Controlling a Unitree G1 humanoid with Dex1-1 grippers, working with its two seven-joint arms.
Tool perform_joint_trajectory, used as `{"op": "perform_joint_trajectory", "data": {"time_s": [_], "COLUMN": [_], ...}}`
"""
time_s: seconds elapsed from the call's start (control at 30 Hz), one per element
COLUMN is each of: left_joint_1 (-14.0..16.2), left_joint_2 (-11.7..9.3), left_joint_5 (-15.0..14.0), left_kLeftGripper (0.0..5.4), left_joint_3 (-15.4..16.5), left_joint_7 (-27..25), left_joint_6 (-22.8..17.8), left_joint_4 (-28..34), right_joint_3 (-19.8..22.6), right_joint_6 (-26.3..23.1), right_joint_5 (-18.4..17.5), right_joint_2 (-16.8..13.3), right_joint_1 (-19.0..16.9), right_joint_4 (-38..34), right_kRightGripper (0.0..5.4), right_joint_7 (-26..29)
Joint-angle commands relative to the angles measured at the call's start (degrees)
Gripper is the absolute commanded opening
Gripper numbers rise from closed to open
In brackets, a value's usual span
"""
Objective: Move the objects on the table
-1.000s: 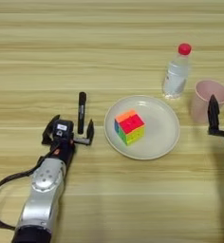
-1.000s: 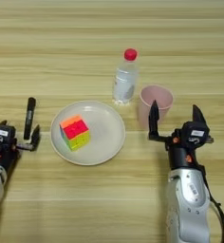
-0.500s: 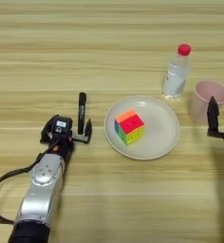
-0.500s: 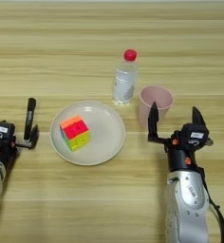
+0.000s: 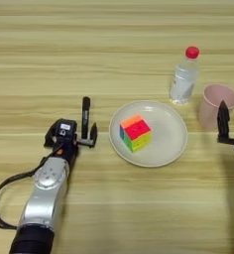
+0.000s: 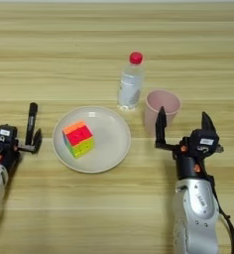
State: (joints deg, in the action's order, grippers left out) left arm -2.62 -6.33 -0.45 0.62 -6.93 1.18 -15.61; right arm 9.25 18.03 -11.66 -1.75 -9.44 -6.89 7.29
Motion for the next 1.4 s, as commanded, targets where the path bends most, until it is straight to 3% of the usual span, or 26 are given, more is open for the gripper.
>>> {"op": "perform_joint_trajectory", "data": {"time_s": [0.03,1.4], "left_joint_1": [1.17,0.87], "left_joint_2": [0.02,-0.1], "left_joint_5": [-0.03,-1.67], "left_kLeftGripper": [5.4,1.83], "left_joint_3": [-0.06,0.96], "left_joint_7": [-0.32,-1.06], "left_joint_6": [-2.44,-0.96], "left_joint_4": [-3.64,-5.27], "right_joint_3": [0.25,0.29], "right_joint_6": [0.39,0.77], "right_joint_5": [-0.47,-1.02], "right_joint_2": [0.02,0.15], "right_joint_1": [0.32,0.7], "right_joint_4": [-0.77,-0.97], "right_kRightGripper": [5.37,5.4], "right_joint_7": [-0.1,-0.12]}}
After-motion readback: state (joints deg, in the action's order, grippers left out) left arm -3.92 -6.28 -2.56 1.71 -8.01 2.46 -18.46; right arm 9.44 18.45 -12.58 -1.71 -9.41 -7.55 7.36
